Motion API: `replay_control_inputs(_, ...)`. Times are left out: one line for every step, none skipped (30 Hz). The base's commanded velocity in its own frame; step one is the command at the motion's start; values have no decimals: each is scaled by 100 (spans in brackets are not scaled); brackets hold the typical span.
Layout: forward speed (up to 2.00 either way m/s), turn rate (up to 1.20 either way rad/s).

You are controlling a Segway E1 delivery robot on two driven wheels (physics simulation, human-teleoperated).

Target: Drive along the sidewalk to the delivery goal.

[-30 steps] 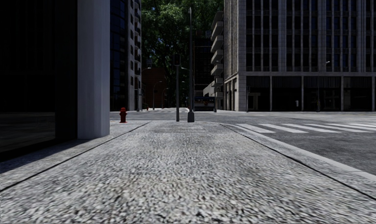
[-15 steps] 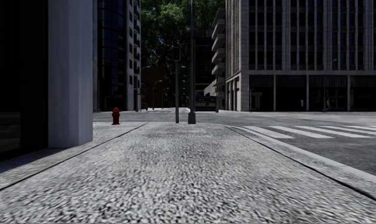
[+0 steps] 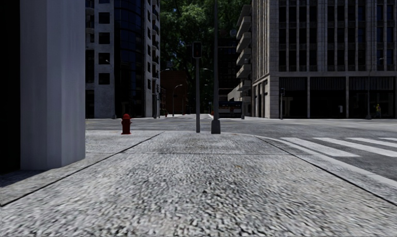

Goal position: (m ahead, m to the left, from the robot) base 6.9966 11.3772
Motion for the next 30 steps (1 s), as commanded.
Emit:
replay_control_inputs(200,30)
replay_control_inputs(200,31)
replay_control_inputs(200,34)
replay_control_inputs(200,34)
replay_control_inputs(200,38)
replay_control_inputs(200,40)
replay_control_inputs(200,41)
replay_control_inputs(200,41)
replay_control_inputs(200,42)
replay_control_inputs(200,43)
replay_control_inputs(200,43)
replay_control_inputs(200,43)
replay_control_inputs(200,43)
replay_control_inputs(200,43)
replay_control_inputs(200,43)
replay_control_inputs(200,43)
replay_control_inputs(200,43)
replay_control_inputs(200,43)
replay_control_inputs(200,45)
replay_control_inputs(200,45)
replay_control_inputs(200,49)
replay_control_inputs(200,51)
replay_control_inputs(200,52)
replay_control_inputs(200,52)
replay_control_inputs(200,52)
replay_control_inputs(200,52)
replay_control_inputs(200,52)
replay_control_inputs(200,52)
replay_control_inputs(200,52)
replay_control_inputs(200,52)
